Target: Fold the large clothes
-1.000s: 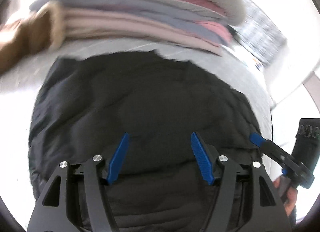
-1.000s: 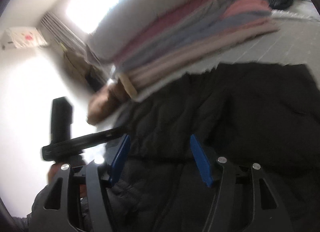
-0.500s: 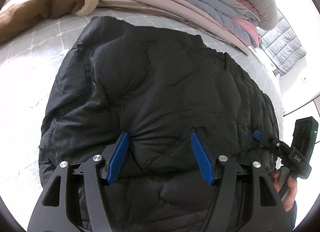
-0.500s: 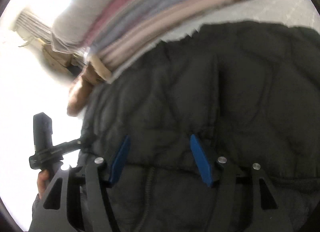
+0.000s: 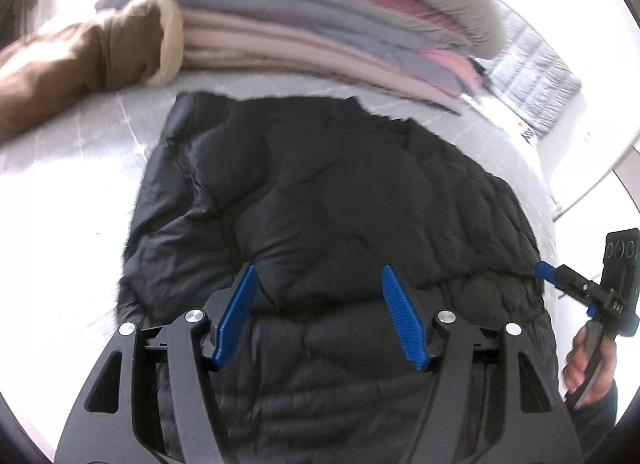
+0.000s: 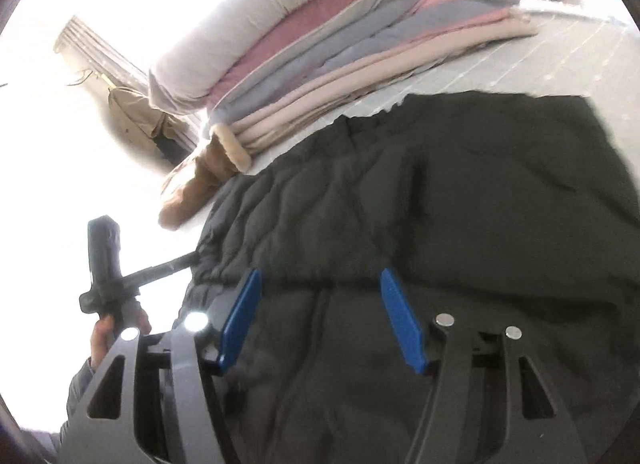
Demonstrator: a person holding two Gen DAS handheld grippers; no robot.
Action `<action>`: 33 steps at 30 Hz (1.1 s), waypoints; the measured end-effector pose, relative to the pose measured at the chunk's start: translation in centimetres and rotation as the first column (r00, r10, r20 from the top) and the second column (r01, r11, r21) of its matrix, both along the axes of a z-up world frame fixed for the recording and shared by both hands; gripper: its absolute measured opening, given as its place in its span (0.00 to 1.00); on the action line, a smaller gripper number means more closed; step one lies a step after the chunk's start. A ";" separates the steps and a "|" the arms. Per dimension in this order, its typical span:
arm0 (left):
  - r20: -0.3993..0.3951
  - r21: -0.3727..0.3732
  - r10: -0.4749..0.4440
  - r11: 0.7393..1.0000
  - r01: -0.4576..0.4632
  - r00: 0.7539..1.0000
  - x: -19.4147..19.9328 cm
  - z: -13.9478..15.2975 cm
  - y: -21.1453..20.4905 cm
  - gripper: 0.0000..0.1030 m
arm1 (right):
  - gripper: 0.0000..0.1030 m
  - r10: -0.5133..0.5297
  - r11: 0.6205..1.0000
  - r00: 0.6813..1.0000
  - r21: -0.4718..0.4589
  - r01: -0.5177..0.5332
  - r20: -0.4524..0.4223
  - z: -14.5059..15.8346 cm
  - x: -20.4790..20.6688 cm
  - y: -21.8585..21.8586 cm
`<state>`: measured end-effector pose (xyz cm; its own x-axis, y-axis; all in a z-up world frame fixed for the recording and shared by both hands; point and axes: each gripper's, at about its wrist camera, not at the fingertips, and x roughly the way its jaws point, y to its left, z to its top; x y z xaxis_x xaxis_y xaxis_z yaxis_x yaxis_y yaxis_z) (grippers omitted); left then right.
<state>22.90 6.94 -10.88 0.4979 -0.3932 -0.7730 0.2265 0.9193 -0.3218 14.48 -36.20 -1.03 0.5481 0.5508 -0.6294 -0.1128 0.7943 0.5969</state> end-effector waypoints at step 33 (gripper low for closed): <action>-0.077 -0.030 0.140 0.989 -0.143 0.987 -21.3 -1.5 15.9 0.78 | 0.68 -0.385 0.921 0.898 -0.021 0.390 -0.211 -6.4 -24.8 -19.3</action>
